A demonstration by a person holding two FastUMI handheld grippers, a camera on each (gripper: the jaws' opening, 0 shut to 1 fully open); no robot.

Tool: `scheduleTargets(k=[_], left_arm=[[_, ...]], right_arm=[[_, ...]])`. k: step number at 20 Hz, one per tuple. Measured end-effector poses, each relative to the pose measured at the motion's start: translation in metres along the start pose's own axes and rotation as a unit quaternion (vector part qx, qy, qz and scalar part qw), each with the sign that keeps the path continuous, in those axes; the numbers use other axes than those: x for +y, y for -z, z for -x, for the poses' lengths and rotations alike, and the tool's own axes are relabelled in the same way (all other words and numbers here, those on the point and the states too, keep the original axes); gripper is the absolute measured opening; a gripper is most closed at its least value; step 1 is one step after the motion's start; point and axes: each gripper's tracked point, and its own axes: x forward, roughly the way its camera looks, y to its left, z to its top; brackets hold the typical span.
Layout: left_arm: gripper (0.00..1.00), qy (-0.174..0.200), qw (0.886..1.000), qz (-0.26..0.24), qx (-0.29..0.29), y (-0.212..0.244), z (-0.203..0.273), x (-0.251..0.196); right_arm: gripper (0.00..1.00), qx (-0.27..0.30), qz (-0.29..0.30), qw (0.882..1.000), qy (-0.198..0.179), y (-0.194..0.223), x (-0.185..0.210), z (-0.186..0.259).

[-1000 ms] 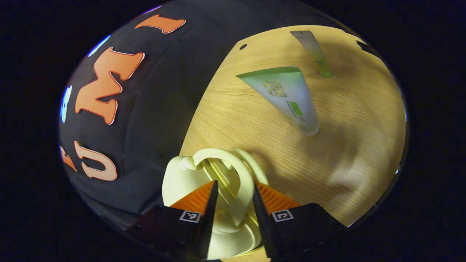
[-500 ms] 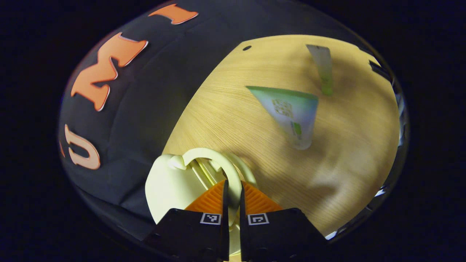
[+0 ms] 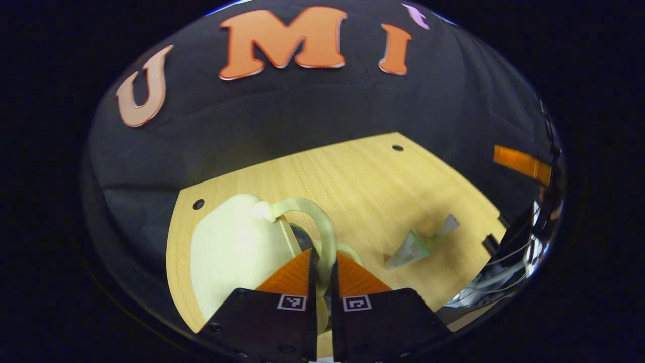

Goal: First open the suitcase, pack the skin care products into it, and then close the suitcase.

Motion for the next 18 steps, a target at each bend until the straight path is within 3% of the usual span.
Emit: scheduleTargets(k=[5,8,13,14,18], left_arm=[[0.11,-0.014,0.994,0.083,-0.066,-0.057,0.039,0.059],[0.11,-0.040,0.990,0.102,-0.087,-0.051,0.059,0.124],[0.11,-0.095,0.985,0.122,-0.081,-0.010,0.087,0.222],[0.06,-0.105,0.984,0.123,-0.077,0.000,0.080,0.239],[0.06,-0.144,0.979,0.137,-0.044,0.054,0.070,0.307]], right_arm=[[0.95,-0.025,-0.006,1.000,-0.008,-0.015,0.048,0.004],[0.95,-0.031,-0.010,0.999,-0.020,-0.018,0.081,0.006],[0.95,-0.032,0.001,0.999,-0.031,-0.018,0.128,0.004],[0.95,-0.031,0.004,0.999,-0.035,-0.018,0.137,0.005],[0.95,-0.028,0.008,0.999,-0.043,-0.013,0.162,0.008]])
